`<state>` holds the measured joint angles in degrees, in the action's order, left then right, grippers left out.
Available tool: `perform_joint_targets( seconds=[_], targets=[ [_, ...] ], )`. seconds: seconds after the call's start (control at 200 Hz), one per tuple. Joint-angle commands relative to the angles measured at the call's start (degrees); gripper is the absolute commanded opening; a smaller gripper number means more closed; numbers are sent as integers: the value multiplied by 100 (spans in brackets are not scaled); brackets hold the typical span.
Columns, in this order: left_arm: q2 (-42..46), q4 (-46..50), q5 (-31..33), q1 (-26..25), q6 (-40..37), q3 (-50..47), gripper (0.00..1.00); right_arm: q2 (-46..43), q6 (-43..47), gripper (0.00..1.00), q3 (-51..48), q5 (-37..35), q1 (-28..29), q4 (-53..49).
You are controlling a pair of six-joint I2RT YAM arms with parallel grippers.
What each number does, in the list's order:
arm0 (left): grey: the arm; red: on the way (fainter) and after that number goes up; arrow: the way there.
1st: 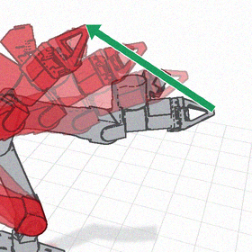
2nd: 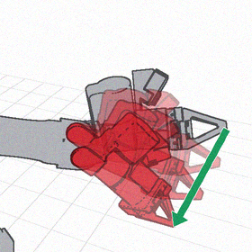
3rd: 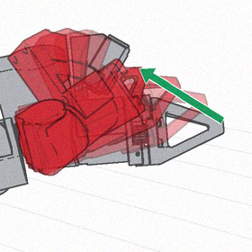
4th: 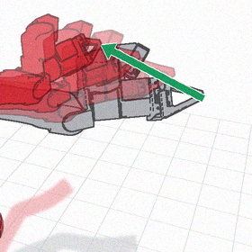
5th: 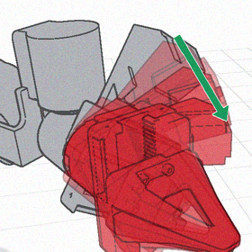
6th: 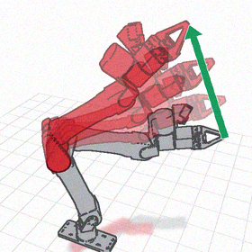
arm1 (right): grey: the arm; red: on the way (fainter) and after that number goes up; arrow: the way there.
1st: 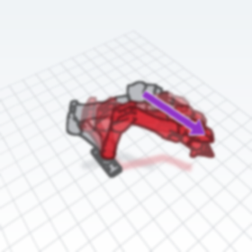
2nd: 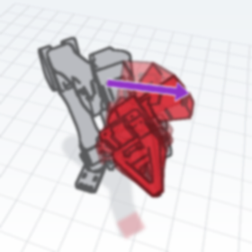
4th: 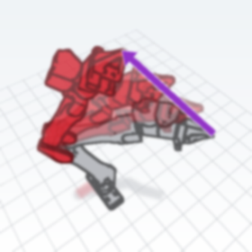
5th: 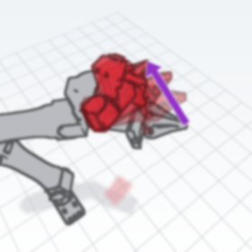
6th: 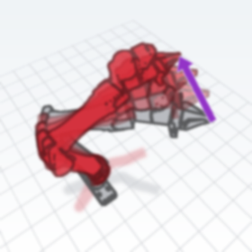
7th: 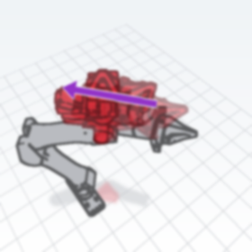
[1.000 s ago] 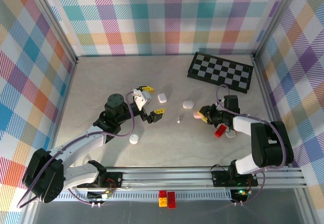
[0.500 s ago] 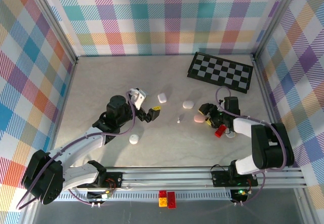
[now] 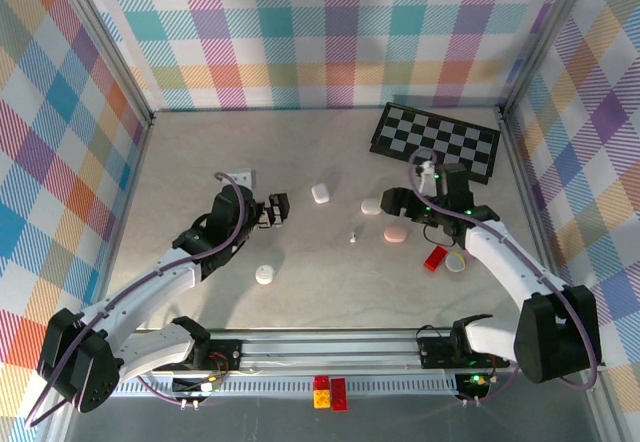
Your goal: Insert the wireless bluetooth earbuds into the charging case
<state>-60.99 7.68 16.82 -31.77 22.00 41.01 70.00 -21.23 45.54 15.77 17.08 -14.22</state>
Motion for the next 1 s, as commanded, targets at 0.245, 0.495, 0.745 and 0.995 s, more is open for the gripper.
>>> perform_joint_targets(
  seconds=[0.245, 0.495, 0.745, 0.995],
  targets=[
    [21, 2196, 1031, 1188, 1672, 355, 100, 1508, 2181, 85, 1370, -1071, 2483, -925],
    [486, 2545, 405, 2584, 2155, 164, 100, 3205, 2633, 87, 3128, -1654, 3861, -1725],
    [590, 2764, -152, 3668, 2404, 122, 100, 4499, 3252, 88, 4531, -1799, 4711, -2280],
    [602, 2805, -295, 4012, 2431, 117, 100, 5404, 3433, 86, 5523, -1665, 4945, -2805]
  ],
)
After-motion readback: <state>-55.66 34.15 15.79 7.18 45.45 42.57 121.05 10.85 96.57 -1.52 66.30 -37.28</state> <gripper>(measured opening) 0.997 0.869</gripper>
